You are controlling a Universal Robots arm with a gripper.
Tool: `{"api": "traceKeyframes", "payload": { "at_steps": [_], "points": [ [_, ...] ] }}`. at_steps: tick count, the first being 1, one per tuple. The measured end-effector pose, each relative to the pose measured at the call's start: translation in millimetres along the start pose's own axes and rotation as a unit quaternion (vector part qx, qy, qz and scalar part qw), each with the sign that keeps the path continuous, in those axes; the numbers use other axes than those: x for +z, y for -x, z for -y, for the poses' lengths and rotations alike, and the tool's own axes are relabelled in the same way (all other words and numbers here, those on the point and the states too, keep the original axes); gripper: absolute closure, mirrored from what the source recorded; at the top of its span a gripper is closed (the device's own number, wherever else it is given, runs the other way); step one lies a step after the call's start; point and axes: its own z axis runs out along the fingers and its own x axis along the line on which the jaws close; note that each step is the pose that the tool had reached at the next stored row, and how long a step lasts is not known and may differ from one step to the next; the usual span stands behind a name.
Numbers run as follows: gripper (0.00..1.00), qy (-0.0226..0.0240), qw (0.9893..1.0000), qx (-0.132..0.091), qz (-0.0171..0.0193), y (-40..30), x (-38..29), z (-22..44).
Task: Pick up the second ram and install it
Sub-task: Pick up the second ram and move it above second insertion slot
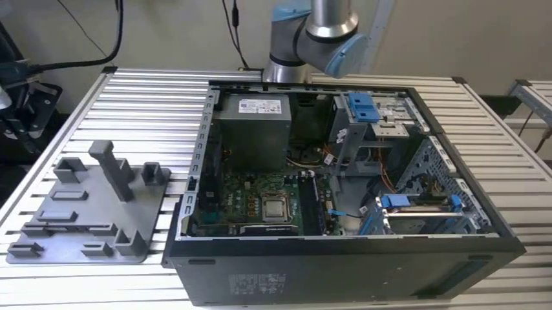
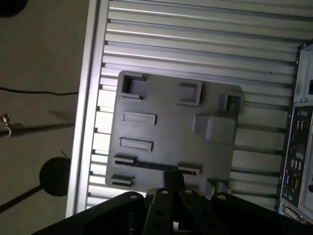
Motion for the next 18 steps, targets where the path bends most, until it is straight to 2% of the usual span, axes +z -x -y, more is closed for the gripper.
{"api": "traceKeyframes", "payload": {
  "at_steps": [3, 5, 9, 13, 15, 18],
  "points": [
    [0.89, -0.0004, 0.9996, -0.027, -0.0011, 0.0, 0.0, 0.0],
    [0.89, -0.0007, 0.999, -0.044, -0.0018, 0.0, 0.0, 0.0],
    [0.89, -0.0013, 0.9968, -0.08, -0.0032, 0.0, 0.0, 0.0],
    [0.89, -0.0018, 0.9932, -0.116, -0.0048, 0.0, 0.0, 0.0],
    [0.89, -0.002, 0.9909, -0.134, -0.0056, 0.0, -0.1, 0.0],
    [0.89, -0.0026, 0.9869, -0.161, -0.0062, 0.1, 0.0, 0.1]
  ]
}}
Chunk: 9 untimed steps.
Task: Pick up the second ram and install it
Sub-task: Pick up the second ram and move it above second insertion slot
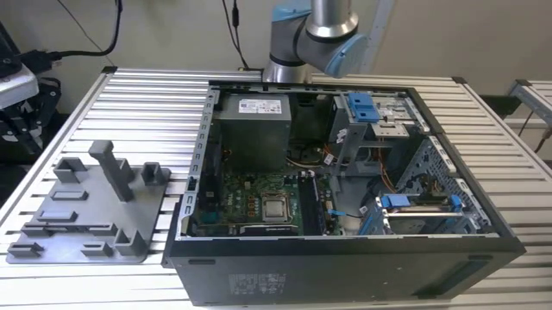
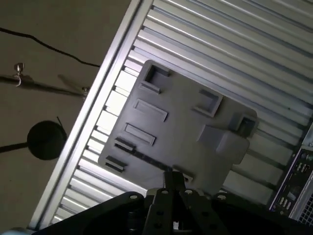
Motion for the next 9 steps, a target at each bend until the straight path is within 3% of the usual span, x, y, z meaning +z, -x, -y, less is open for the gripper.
{"api": "traceKeyframes", "payload": {
  "at_steps": [5, 9],
  "points": [
    [0.89, -0.0008, 0.9993, -0.037, -0.0014, 0.0, -0.1, 0.0],
    [0.89, -0.002, 0.9978, -0.067, -0.0032, -0.3, -0.2, -0.2]
  ]
}}
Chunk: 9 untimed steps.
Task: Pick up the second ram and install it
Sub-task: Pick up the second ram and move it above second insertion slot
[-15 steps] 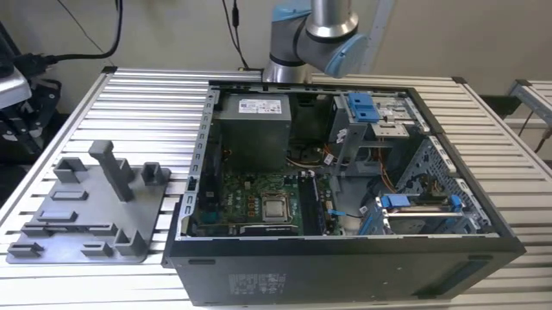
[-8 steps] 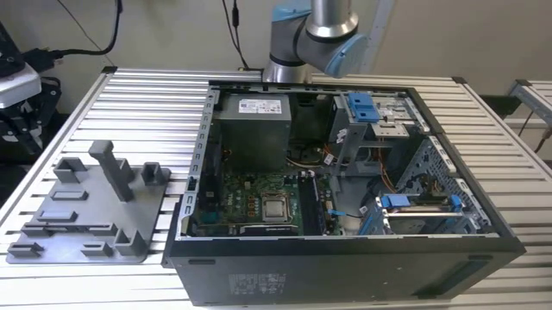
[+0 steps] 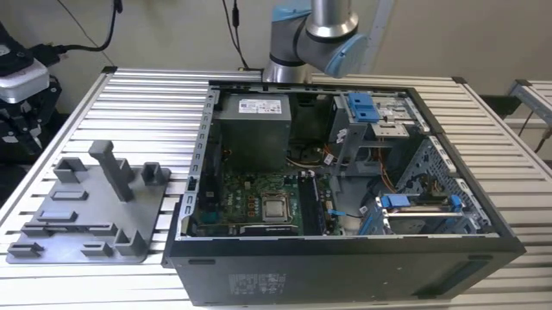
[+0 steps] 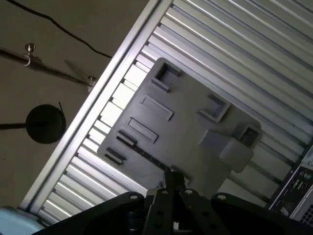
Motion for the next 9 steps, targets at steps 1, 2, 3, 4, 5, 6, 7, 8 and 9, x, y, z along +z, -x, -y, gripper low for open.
{"api": "traceKeyframes", "payload": {
  "at_steps": [1, 2, 3, 4, 5, 6, 7, 8, 9],
  "points": [
    [0.89, -0.0005, 1.0, -0.01, -0.0006, 0.0, 0.1, 0.0],
    [0.89, -0.0007, 0.9998, -0.019, -0.0011, -0.1, 0.0, 0.0],
    [0.89, -0.0009, 0.9996, -0.028, -0.0015, -0.1, 0.0, 0.0],
    [0.89, -0.001, 0.9993, -0.036, -0.0019, -0.1, 0.0, 0.0],
    [0.89, -0.0012, 0.999, -0.045, -0.0023, -0.1, 0.0, -0.1],
    [0.89, -0.0014, 0.9986, -0.053, -0.0025, -0.2, 0.0, -0.1],
    [0.89, -0.0016, 0.9981, -0.061, -0.0028, -0.3, 0.0, -0.2],
    [0.89, -0.0017, 0.9976, -0.069, -0.0029, -0.3, 0.0, -0.2],
    [0.89, -0.0019, 0.9971, -0.076, -0.0031, -0.3, 0.1, -0.2]
  ]
}}
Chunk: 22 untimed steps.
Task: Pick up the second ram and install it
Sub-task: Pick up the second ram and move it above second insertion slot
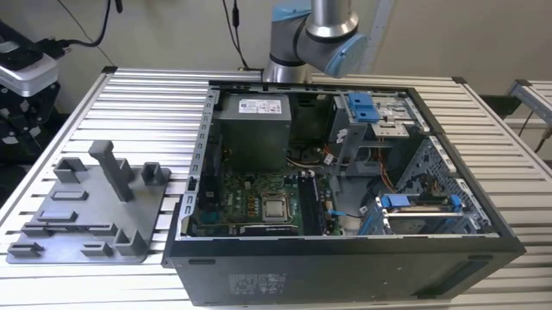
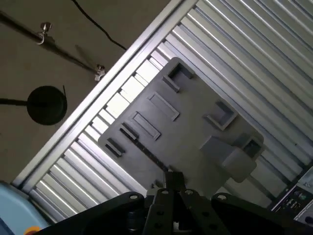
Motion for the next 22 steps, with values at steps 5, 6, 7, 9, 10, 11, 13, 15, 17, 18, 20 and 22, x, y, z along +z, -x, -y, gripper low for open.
{"api": "traceKeyframes", "payload": {
  "at_steps": [5, 6, 7, 9, 10, 11, 13, 15, 17, 18, 20, 22],
  "points": [
    [0.89, -0.0006, 0.9993, -0.037, -0.0013, -0.1, 0.0, -0.1],
    [0.89, -0.0007, 0.9991, -0.043, -0.0016, -0.2, -0.1, -0.2],
    [0.89, -0.0009, 0.9988, -0.049, -0.0018, -0.2, -0.1, -0.2],
    [0.89, -0.001, 0.9982, -0.06, -0.0023, -0.2, 0.0, -0.2],
    [0.89, -0.0011, 0.9978, -0.067, -0.0025, -0.2, 0.0, -0.2],
    [0.89, -0.0012, 0.9972, -0.075, -0.0028, -0.2, 0.0, -0.2],
    [0.89, -0.0014, 0.9959, -0.09, -0.0034, -0.2, 0.0, -0.2],
    [0.89, -0.0018, 0.9944, -0.106, -0.0039, -0.3, 0.0, -0.2],
    [0.89, -0.0021, 0.9924, -0.123, -0.0045, -0.3, 0.0, -0.2],
    [0.89, -0.0023, 0.9914, -0.131, -0.0047, -0.3, 0.0, -0.2],
    [0.89, -0.0027, 0.9891, -0.147, -0.0052, -0.3, 0.0, -0.3],
    [0.89, -0.0032, 0.9867, -0.162, -0.0056, -0.3, 0.0, -0.3]
  ]
}}
